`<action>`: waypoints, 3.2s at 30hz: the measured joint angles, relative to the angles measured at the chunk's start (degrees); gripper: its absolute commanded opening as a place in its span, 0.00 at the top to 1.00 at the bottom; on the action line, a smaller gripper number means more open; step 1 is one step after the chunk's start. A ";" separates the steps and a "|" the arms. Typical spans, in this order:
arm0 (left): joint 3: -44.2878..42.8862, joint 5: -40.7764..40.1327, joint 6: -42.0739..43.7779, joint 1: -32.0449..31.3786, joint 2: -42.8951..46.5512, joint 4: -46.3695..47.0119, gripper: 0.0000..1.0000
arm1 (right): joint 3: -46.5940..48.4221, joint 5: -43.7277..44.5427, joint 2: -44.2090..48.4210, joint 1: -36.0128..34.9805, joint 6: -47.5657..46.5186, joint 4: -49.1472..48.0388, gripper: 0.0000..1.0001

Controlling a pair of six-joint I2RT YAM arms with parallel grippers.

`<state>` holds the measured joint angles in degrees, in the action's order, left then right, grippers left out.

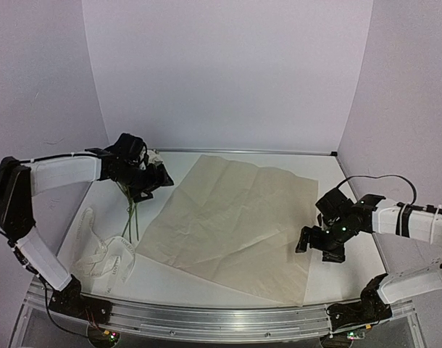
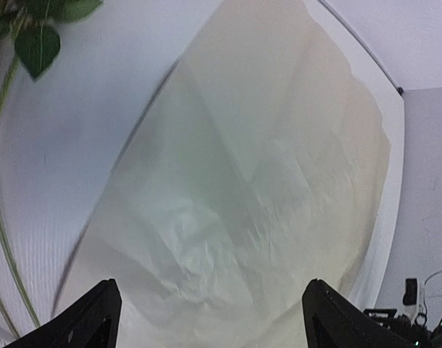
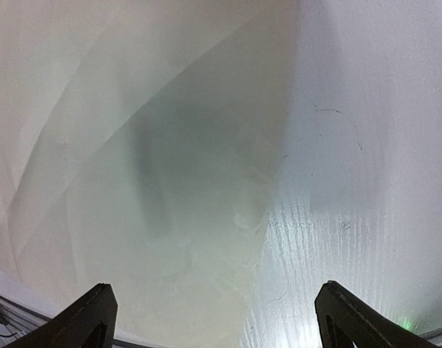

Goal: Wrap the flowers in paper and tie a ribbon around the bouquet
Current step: Rotate the flattened wrapping paper at the center of the board, then pick up the fake flower from the corner of the board.

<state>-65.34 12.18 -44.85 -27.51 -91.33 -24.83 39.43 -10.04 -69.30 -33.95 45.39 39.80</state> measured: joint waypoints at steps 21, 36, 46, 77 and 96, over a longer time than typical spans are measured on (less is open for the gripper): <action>28.65 -14.52 -29.83 -28.58 17.26 2.44 0.00 | 4.91 -2.45 -3.01 0.00 -9.91 5.52 0.02; 26.73 -15.69 -29.77 -24.04 6.92 10.16 0.00 | 4.69 -1.75 -3.01 0.00 -11.19 5.54 0.02; 20.84 -12.82 -15.45 -7.77 0.44 11.74 0.00 | 4.91 -1.55 -5.29 0.17 -11.83 5.40 0.02; 3.02 -12.09 3.22 9.64 -0.46 -0.25 0.06 | 18.53 -7.70 -20.77 5.18 -9.82 -2.50 0.14; -10.83 -15.58 12.94 13.25 -21.78 -2.85 0.33 | 21.15 -9.18 -25.37 5.18 -10.95 -2.66 0.15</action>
<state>-76.17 -3.40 -31.91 -14.26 -113.11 -27.68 60.58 -19.22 -94.67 -28.77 34.44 37.15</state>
